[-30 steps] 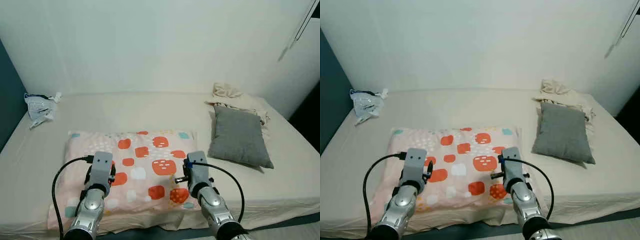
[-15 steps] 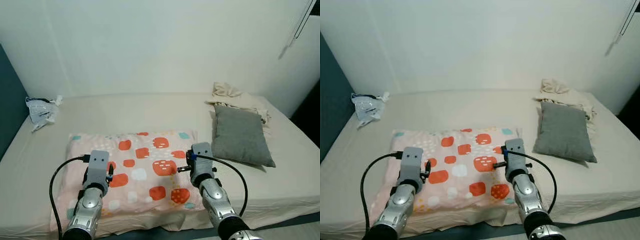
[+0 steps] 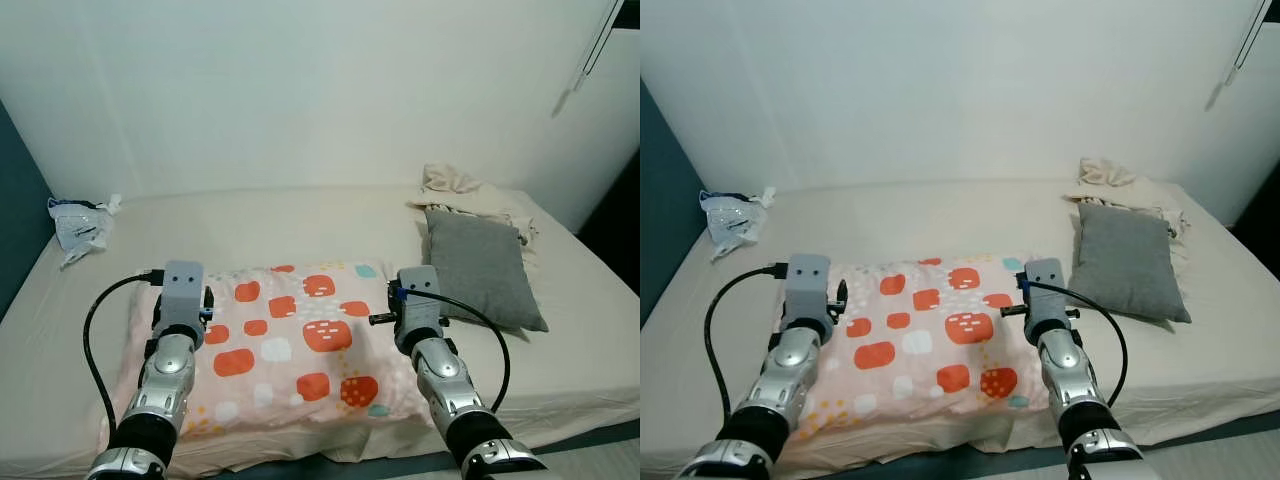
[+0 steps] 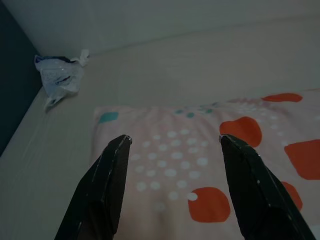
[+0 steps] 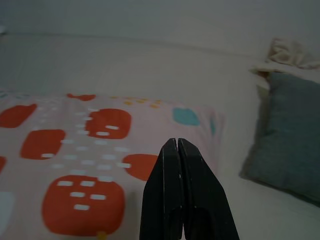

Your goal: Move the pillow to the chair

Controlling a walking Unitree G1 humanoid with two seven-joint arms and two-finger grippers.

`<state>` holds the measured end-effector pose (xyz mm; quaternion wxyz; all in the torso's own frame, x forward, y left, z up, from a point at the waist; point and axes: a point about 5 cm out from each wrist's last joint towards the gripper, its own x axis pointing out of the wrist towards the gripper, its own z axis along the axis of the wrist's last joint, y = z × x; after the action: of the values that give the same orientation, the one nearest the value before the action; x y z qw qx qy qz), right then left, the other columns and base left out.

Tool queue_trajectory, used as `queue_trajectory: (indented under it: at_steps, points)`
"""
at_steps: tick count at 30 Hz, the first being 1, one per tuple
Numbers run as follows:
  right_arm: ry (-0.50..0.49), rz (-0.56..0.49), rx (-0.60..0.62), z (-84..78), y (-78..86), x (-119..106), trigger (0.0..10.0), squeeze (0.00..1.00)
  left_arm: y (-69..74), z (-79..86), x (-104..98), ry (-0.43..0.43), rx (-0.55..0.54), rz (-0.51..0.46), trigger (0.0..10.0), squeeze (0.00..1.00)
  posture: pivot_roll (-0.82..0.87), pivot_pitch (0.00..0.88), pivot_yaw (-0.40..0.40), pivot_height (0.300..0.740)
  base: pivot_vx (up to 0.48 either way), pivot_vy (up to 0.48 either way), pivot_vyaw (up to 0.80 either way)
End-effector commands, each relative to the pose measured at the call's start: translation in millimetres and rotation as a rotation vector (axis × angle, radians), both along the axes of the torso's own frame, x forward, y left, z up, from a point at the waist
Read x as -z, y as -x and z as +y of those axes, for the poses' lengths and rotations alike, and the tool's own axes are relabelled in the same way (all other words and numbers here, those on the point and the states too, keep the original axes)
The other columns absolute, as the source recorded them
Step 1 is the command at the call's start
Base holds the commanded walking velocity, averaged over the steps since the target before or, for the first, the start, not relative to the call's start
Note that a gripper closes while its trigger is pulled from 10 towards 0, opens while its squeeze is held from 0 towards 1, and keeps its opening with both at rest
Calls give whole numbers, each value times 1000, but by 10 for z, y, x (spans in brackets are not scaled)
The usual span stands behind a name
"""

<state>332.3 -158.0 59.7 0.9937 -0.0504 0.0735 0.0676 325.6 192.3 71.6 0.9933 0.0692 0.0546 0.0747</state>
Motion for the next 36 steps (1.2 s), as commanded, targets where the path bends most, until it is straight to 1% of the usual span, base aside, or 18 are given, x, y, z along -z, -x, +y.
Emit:
queue_trajectory:
  at_steps: [1,4,5,6,8,9,11,13,15,17,19,20,24,27,31,36]
  points:
    - [-23,-12,-43,13,-22,-46,10000,0,36,99,9,-2,-5,7,10000,0,-42,28,-39,705,0,0,0]
    - [-45,-23,-69,23,-50,-93,10000,0,78,151,61,8,51,27,10000,0,-43,34,-32,691,0,0,0]
    - [-45,-23,-69,23,-50,-93,10000,0,78,151,61,8,51,27,10000,0,-43,34,-32,691,0,0,0]
    - [-45,-23,-67,10,-70,-113,10000,0,102,180,97,9,84,49,10000,0,-44,37,-31,691,0,0,0]
    - [-44,-23,-67,8,-75,-119,10000,0,106,187,102,9,91,53,10000,0,-43,40,-31,691,0,0,0]
    - [-40,-25,-55,-9,-79,-123,10000,0,123,218,92,-30,106,45,10000,0,-45,45,-31,691,0,0,0]
    - [-39,-26,-49,-18,-76,-119,10000,0,144,231,93,-61,130,47,10000,0,-45,45,-31,691,0,0,0]
    - [-40,-23,-44,-11,-59,-99,10000,0,171,233,123,-98,167,71,10000,0,-51,47,-28,691,0,0,0]
    - [-28,-6,-61,0,-35,-64,10000,0,177,237,135,-76,167,84,10000,0,-64,52,-19,691,0,0,0]
    - [-53,-8,-70,-2,-6,-45,10000,0,165,244,116,-62,154,80,10000,0,-66,52,-18,681,0,0,0]
    - [-52,-4,-59,-19,3,-34,10000,0,153,242,101,-61,154,76,10000,0,-71,49,-17,676,0,0,0]
    - [-63,3,-36,-46,24,-5,10000,0,132,231,84,-57,151,74,10000,0,-75,53,-16,666,0,0,0]
    - [-60,5,-31,-55,49,19,10000,0,110,199,73,-55,155,72,10000,0,-73,59,-12,666,0,0,0]
    - [-80,17,-24,-60,73,49,10000,0,94,169,42,-37,164,60,10000,0,-71,60,-11,662,0,0,0]
    - [-120,5,-53,-31,97,44,10000,0,76,180,18,-25,167,63,10000,0,-64,59,-9,647,0,0,0]
    - [-109,4,-24,-41,79,36,10000,0,77,219,10,-15,158,74,10000,0,-54,60,1,642,0,0,0]
